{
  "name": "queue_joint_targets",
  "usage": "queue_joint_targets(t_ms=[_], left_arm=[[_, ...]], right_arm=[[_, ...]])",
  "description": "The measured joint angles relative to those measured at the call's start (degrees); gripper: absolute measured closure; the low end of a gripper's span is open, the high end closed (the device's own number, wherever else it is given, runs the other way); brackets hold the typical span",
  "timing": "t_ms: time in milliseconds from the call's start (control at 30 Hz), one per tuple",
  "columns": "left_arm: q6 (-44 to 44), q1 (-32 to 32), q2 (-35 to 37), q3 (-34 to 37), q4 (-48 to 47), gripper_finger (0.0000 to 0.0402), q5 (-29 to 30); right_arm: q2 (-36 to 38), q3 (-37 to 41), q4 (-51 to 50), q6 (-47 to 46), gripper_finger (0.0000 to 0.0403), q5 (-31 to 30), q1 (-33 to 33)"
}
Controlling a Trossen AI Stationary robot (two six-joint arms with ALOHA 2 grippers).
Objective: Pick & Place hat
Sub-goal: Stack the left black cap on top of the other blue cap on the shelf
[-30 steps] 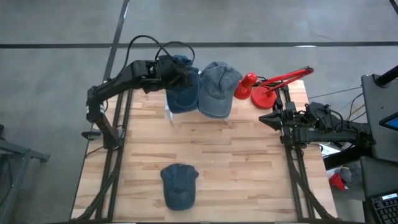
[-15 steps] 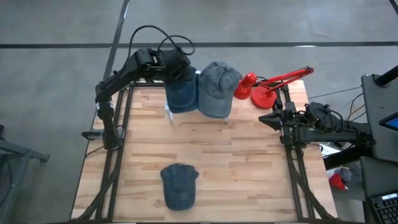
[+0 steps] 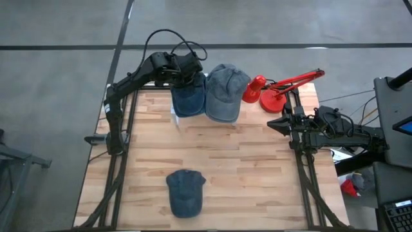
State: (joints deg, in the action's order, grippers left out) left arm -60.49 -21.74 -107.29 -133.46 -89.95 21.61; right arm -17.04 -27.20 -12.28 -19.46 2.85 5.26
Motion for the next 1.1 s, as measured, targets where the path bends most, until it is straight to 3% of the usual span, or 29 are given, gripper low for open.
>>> queue_joint_targets(t_ms=[600, 1100], left_arm=[[-1.17, -1.71, -5.94, 0.62, -0.07, 0.0396, -0.12], [-0.78, -2.58, -6.29, 0.62, -0.05, 0.0347, -1.2]], right_arm=[[0.0, 0.0, 0.01, -0.02, 0.0374, 0.0, 0.0], [0.04, 0.0, 0.01, -0.02, 0.0374, 0.02, 0.0]])
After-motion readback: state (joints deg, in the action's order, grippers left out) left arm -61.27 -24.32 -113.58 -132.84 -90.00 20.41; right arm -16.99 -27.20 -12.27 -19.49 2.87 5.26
